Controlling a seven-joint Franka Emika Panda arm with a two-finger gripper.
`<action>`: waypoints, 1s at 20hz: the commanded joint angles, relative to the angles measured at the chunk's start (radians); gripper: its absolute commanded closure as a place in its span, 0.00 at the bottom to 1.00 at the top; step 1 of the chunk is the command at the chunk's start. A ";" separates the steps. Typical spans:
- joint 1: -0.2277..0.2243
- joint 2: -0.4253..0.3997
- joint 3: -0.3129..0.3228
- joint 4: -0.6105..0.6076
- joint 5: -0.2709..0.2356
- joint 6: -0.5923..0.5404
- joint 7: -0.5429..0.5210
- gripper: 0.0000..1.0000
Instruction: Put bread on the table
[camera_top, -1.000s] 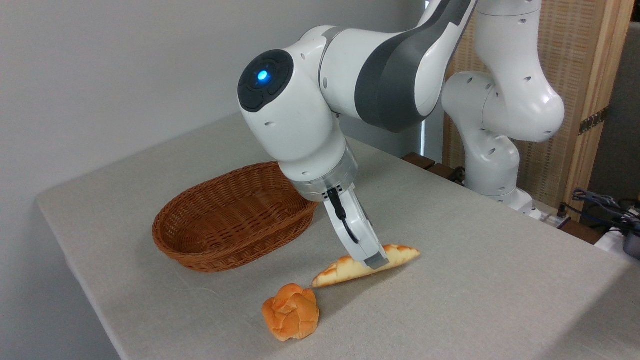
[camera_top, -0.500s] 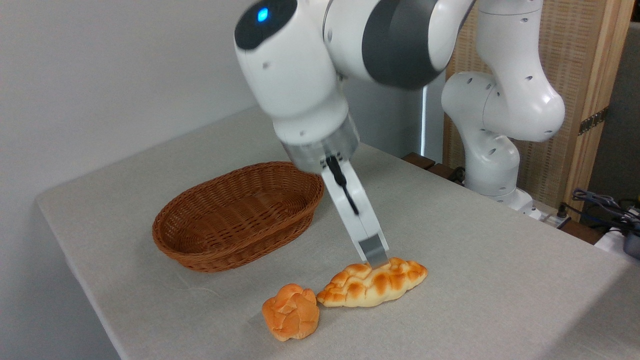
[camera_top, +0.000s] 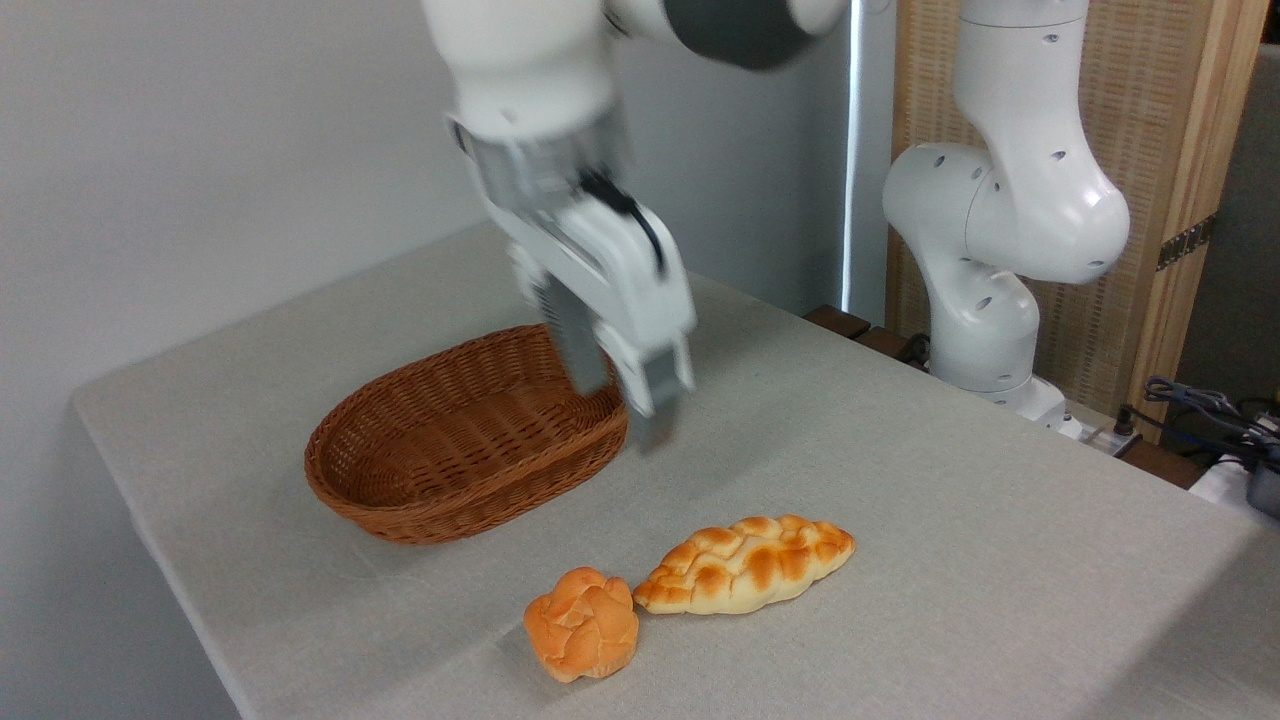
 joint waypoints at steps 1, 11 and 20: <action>0.001 0.002 -0.102 0.053 -0.006 0.094 -0.243 0.00; -0.005 -0.001 -0.141 0.034 0.030 0.182 -0.290 0.00; -0.082 -0.008 -0.048 0.041 0.057 0.161 -0.270 0.00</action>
